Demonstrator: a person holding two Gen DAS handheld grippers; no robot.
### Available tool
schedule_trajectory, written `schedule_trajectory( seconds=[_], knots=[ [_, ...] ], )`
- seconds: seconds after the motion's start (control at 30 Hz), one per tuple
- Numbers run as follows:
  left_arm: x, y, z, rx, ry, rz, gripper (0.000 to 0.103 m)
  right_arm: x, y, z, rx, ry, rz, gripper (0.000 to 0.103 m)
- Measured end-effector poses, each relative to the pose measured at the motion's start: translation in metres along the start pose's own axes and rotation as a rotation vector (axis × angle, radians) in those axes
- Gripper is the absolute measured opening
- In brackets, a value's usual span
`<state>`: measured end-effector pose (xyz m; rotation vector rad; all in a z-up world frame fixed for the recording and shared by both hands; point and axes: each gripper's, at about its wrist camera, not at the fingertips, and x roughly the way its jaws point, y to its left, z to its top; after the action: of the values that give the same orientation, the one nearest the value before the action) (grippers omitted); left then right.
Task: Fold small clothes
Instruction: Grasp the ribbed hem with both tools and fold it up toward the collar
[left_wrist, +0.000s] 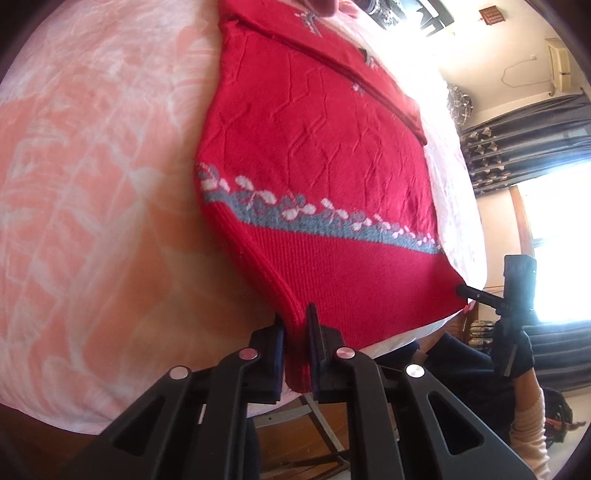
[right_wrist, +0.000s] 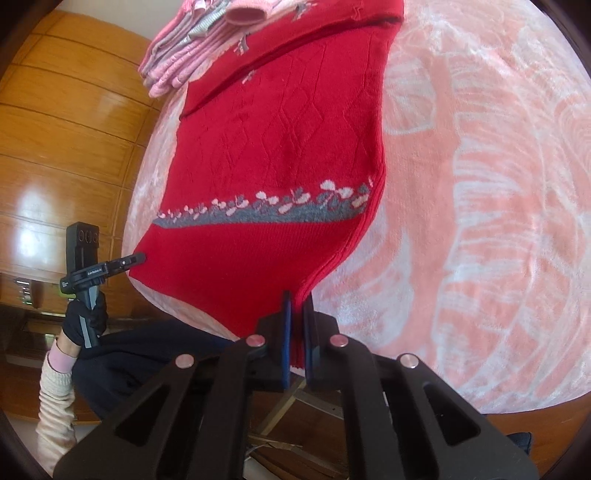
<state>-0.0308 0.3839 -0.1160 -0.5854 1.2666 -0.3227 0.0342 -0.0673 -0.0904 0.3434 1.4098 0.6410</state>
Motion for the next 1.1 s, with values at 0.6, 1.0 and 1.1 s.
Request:
schedule_trajectory(
  seconds=[0.6, 1.0, 1.1],
  knots=[
    [-0.031, -0.040, 0.088, -0.078, -0.248, -0.035, 0.010, -0.071, 0.009, 0.097, 0.122, -0.216, 0.099, 0.004],
    [-0.008, -0.017, 0.176, -0.186, -0.370, 0.026, 0.010, -0.044, -0.003, 0.191, 0.192, -0.236, 0.004, 0.004],
    [0.002, -0.012, 0.203, -0.193, -0.385, 0.032, 0.010, -0.033, -0.011, 0.220, 0.212, -0.250, 0.019, 0.004]
  ],
)
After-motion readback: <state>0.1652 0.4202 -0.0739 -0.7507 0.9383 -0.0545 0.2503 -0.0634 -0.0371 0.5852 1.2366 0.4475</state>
